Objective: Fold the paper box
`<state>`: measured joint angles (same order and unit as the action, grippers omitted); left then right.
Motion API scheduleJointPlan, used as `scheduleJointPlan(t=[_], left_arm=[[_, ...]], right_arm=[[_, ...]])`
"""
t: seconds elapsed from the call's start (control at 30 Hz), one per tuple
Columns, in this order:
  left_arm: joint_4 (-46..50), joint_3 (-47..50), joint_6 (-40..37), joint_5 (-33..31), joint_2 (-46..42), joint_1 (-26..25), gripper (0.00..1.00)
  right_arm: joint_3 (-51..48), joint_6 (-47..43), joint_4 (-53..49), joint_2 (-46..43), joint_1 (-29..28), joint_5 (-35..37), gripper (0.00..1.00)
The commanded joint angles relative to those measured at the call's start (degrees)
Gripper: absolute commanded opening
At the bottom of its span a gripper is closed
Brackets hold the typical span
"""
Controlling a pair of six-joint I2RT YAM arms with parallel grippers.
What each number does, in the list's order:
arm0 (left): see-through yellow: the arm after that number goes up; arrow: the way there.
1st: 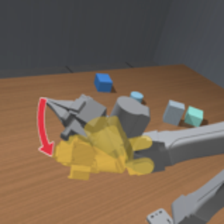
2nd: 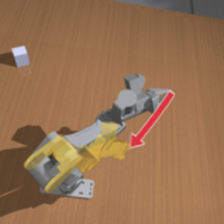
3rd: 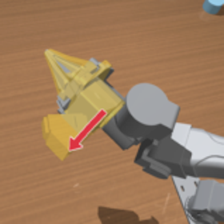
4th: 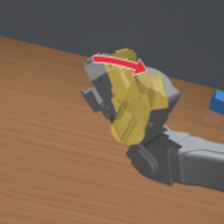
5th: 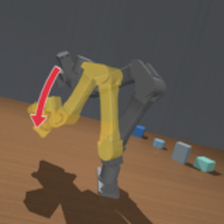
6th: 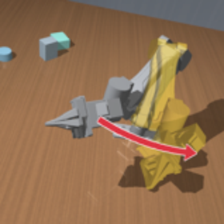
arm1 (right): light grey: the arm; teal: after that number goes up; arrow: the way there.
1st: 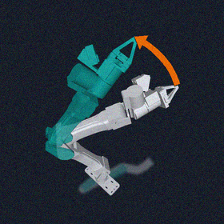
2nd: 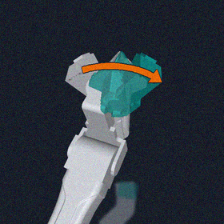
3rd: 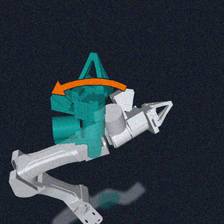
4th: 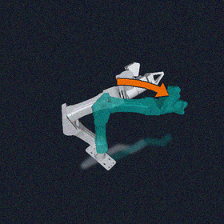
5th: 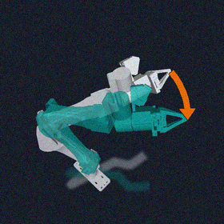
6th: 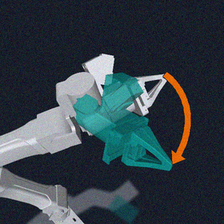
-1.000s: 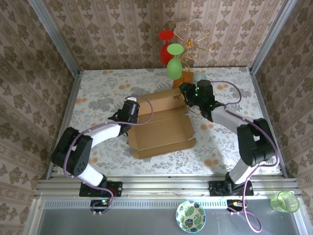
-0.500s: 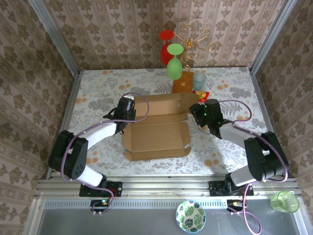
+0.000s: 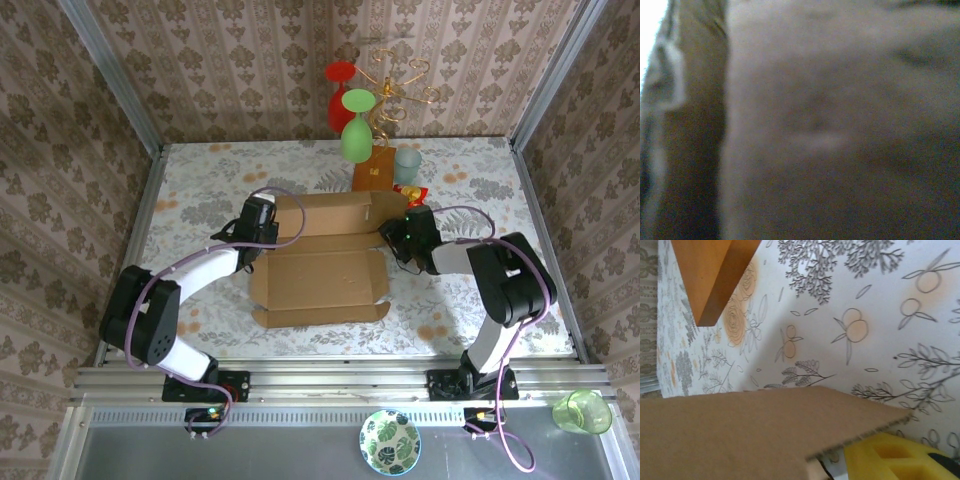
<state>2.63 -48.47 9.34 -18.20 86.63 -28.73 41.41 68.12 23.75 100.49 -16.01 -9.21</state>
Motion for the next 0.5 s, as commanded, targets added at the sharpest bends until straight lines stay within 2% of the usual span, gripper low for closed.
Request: scheduleJointPlan(t=[0.0, 0.27, 0.47], left_arm=[[1.24, -1.37, -0.72, 0.35, 1.24, 0.25, 0.00], [0.75, -1.45, 1.05, -0.26, 1.99, 0.17, 0.00], [0.53, -1.56, 1.64, -0.10, 2.40, 0.17, 0.00]], right_arm=[[1.89, 0.66, 3.50, 1.05, -1.01, -2.04, 0.43], [2.51, 3.41, 3.00, -1.83, -3.96, -2.61, 0.37], [4.27, 3.25, 1.48, 0.04, -4.42, -3.61, 0.33]])
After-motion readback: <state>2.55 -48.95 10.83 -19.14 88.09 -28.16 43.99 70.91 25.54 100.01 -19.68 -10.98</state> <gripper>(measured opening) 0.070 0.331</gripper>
